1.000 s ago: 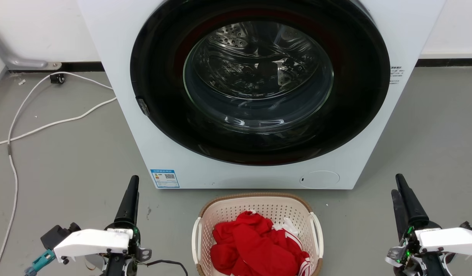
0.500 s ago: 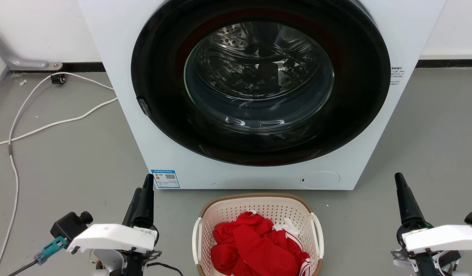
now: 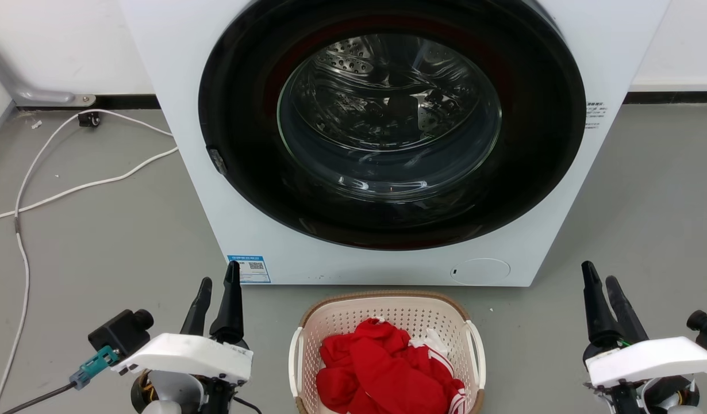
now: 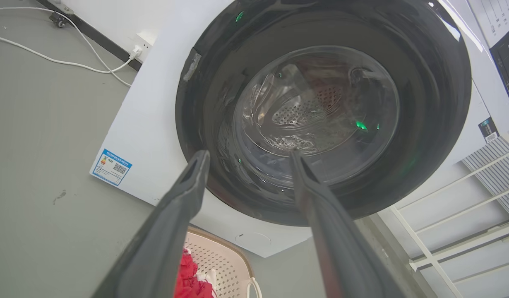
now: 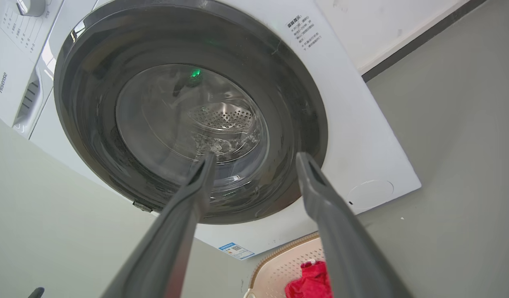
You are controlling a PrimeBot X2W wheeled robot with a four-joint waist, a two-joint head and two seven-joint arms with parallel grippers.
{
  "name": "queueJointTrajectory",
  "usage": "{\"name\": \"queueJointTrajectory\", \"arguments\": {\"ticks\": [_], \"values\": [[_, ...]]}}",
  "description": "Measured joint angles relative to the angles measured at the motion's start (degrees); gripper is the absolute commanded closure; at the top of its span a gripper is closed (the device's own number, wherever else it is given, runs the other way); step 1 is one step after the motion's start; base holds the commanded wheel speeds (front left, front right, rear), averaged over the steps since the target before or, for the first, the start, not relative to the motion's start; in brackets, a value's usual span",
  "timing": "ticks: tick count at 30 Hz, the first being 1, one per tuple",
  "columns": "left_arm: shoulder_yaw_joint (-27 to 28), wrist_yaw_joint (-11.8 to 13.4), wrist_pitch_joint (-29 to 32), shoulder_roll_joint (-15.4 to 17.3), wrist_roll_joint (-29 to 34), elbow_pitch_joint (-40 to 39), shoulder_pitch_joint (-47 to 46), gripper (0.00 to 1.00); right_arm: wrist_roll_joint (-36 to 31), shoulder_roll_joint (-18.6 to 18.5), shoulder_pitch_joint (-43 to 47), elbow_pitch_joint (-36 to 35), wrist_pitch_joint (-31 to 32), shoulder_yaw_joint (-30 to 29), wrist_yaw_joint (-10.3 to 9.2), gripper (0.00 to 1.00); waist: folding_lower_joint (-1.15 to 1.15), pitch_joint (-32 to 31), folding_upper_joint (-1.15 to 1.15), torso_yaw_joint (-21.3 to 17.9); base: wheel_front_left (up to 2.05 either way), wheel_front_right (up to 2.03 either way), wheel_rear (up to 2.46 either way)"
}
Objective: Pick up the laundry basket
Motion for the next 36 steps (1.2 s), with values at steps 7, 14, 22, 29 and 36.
{"name": "queueJointTrajectory", "arguments": {"ticks": [7, 14, 22, 29, 36], "values": [[-0.73, 0.78, -1.21, 0.0, 5.7, 0.04, 0.0, 0.0, -5.86, 0.01, 0.92, -1.25, -0.43, 0.63, 0.0, 0.0, 0.0, 0.01, 0.0, 0.04, 0.0, 0.0, 0.0], [-1.68, 1.66, -2.43, 0.09, 11.13, 0.52, 0.0, 0.0, -11.58, 0.01, 1.17, -2.4, -0.41, 0.77, 0.0, 0.0, 0.0, -0.02, 0.0, 0.04, 0.0, 0.0, 0.0], [-3.13, 2.76, -4.01, 0.27, 18.45, 0.62, -0.02, 0.0, -19.54, 0.01, 2.12, -4.16, -0.41, 0.97, 0.0, 0.0, 0.0, -0.04, 0.0, 0.18, 0.0, 0.0, 0.0], [-3.94, 3.31, -5.0, 0.36, 22.4, 0.59, -0.02, 0.0, -23.73, 0.01, 2.33, -5.11, -0.67, 1.13, 0.0, 0.0, 0.0, -0.1, 0.0, 0.19, 0.0, 0.0, 0.0], [-4.37, 3.94, -5.97, 0.38, 25.95, 0.77, -0.03, 0.0, -27.27, 0.01, 3.14, -5.71, -1.08, 1.48, 0.0, 0.0, 0.0, -0.23, 0.0, 0.19, 0.0, 0.0, 0.0]]}}
